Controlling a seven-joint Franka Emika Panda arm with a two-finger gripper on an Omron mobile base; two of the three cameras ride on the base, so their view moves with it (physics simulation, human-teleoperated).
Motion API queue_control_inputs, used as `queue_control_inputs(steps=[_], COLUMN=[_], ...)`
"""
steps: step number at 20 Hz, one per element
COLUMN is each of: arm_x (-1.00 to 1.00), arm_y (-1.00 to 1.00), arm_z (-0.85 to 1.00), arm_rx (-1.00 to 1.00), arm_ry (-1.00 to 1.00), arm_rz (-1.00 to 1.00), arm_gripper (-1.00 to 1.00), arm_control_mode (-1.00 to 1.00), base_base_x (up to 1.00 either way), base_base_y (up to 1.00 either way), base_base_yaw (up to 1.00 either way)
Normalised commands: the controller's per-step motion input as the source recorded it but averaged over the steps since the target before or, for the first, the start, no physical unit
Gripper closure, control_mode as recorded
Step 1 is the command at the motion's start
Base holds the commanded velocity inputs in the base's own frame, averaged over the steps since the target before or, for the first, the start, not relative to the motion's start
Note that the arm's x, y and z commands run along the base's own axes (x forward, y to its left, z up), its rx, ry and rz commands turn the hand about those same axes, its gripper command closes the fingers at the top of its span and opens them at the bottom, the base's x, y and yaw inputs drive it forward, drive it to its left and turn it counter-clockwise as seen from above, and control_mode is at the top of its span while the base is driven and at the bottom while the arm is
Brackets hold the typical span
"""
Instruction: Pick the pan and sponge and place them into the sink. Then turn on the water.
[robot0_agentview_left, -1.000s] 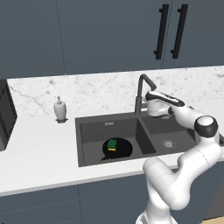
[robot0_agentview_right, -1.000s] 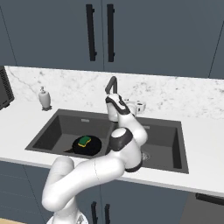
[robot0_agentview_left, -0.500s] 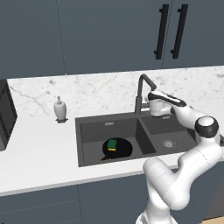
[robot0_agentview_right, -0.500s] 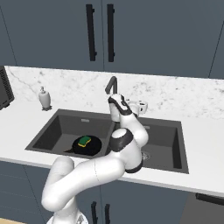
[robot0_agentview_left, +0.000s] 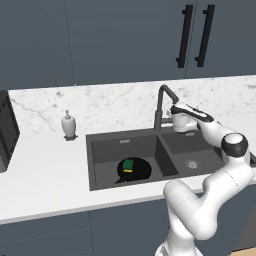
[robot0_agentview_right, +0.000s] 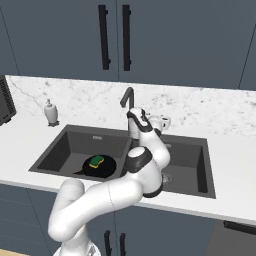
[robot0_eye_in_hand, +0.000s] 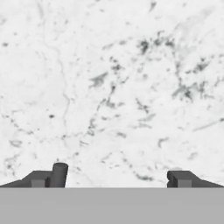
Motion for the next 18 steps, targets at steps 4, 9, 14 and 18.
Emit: queue_control_inputs(steps=[4,9,14,18], arm_x=[0.17,0.23,0.23,0.21], arm_y=[-0.69,-0.68,-0.67,-0.66], arm_z=[0.0,0.0,0.0,-0.01], arm_rx=[0.03,0.03,0.03,0.03], arm_ry=[0.0,0.0,0.0,0.0], arm_rz=[0.0,0.0,0.0,0.0], arm_gripper=[-1.0,-1.0,-1.0,-1.0], arm_control_mode=[-1.0,-1.0,-1.0,-1.0], base_base_x=[0.0,0.0,0.0,0.0], base_base_y=[0.0,0.0,0.0,0.0], base_base_yaw=[0.0,0.0,0.0,0.0])
